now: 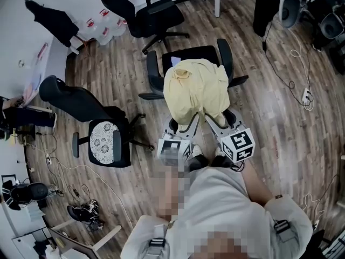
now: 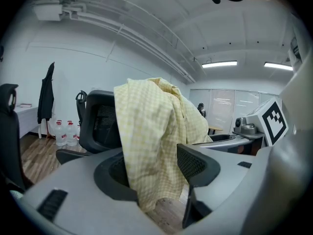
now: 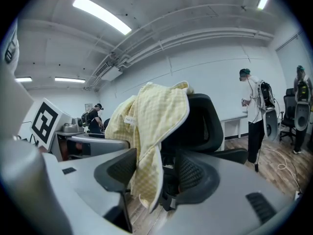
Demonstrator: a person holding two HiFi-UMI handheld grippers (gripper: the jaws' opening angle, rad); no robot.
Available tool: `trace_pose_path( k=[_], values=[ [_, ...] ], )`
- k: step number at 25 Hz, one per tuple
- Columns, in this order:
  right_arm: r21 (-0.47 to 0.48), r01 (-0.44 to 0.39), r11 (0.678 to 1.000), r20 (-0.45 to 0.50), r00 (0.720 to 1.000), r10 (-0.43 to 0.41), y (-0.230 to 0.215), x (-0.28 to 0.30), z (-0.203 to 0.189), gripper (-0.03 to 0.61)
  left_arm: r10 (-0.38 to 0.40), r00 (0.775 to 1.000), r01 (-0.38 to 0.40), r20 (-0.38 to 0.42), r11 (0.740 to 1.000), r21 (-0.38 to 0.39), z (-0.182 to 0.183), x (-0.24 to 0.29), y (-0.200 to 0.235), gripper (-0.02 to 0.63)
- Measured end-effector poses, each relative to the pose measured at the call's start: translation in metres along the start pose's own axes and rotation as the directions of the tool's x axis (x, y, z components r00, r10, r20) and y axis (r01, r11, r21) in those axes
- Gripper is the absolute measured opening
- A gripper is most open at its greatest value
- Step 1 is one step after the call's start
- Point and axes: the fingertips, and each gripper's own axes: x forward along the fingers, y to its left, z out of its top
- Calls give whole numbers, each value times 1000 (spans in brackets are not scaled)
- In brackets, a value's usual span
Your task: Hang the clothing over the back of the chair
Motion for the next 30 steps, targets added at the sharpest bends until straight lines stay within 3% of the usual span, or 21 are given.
trace_pose_path(
  k=[20,30],
  values=[
    [-72,-1,997,10,1000,2,-7,-42,-5,242,139,989,-139,48,990,-5,-8,-50,-4,249],
    [-103,-35,994,81,996,44,-4,-78,20,158,206,972,-208,110,978,3,10,-69,-32,228]
  ],
)
